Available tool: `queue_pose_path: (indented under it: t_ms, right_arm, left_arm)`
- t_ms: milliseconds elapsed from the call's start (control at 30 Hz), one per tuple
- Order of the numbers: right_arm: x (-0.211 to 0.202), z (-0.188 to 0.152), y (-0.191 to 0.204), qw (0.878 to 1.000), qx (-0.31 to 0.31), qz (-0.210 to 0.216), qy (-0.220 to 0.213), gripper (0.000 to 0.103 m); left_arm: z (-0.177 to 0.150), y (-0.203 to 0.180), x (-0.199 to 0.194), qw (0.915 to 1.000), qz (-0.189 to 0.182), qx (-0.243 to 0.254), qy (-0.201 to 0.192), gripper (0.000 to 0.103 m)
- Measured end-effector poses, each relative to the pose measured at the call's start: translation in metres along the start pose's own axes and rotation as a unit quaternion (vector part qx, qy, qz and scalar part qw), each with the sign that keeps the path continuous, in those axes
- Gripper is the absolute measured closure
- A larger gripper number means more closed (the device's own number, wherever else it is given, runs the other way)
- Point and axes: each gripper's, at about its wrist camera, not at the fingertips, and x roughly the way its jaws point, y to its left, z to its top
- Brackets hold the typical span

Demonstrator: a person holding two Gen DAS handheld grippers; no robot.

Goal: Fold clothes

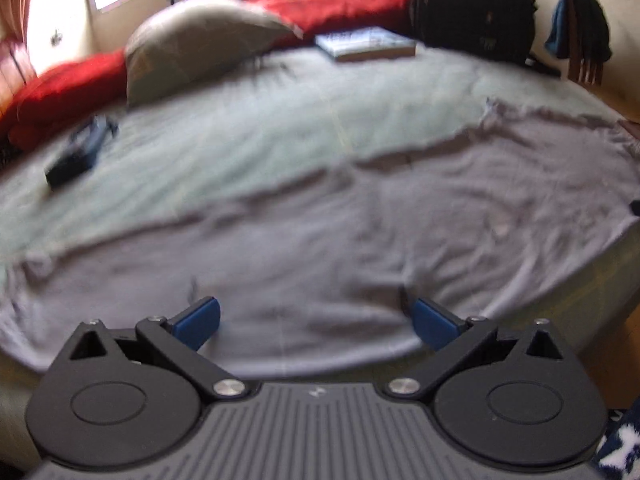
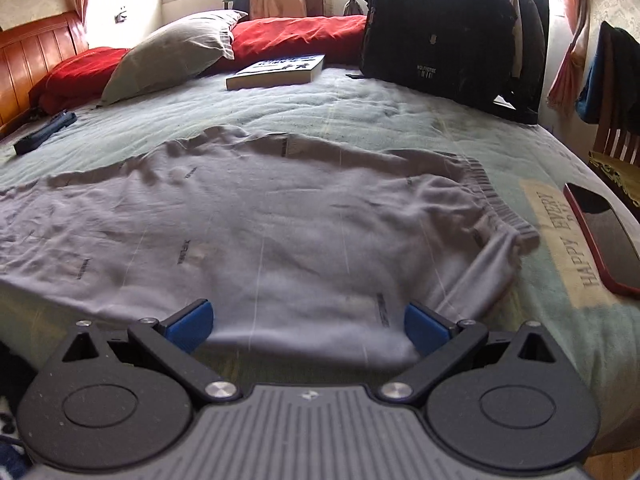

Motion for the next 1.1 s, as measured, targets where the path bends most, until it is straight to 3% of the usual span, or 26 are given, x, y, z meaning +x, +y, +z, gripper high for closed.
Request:
queue_pose_path:
  t_ms: [167, 300, 400, 500, 600, 833, 967, 1100]
  right_arm:
    - [-0.014, 0.021, -0.013, 0.999, 0.031, 0.016, -0.039, 0.0]
    - [0.006, 0.035, -0.015, 0.999, 0.035, 0.013, -0.029, 0.0]
    - [0.016, 0.023, -0.021, 0.998, 0.057, -0.008, -0.009, 0.0]
    - [0.009, 0.003, -0.027, 0.999, 0.051, 0.001, -0.013, 0.0]
    - [-0.008, 0.0, -0.032, 0.999, 0.05, 0.012, -0.015, 0.0]
    - [-0.017, 0.023, -0.052, 0.988, 0.135, 0.051, -0.061, 0.0]
    - [-0.019, 0.019, -0.059, 0.986, 0.15, 0.049, -0.061, 0.0]
    - [-0.021, 0.015, -0.067, 0.983, 0.165, 0.048, -0.062, 0.0]
  left_arm:
    - [0.004, 0.0, -0.013, 0.9994, -0.004, -0.031, -0.011, 0.001]
    - [0.004, -0.007, -0.015, 0.9994, -0.006, -0.032, -0.014, 0.001]
    - [-0.002, -0.005, -0.015, 0.9978, -0.012, -0.064, -0.014, 0.001]
    - [-0.007, -0.003, -0.012, 0.9958, -0.019, -0.089, -0.01, 0.001]
    - [-0.005, -0.01, -0.012, 0.997, -0.01, -0.076, -0.008, 0.001]
    - [0.007, -0.017, -0.017, 0.9971, -0.013, -0.069, -0.029, 0.001]
    - [0.0, -0.012, -0.006, 0.9964, -0.004, -0.085, -0.007, 0.001]
    - [-0.005, -0.006, -0.01, 0.9959, -0.006, -0.09, -0.009, 0.001]
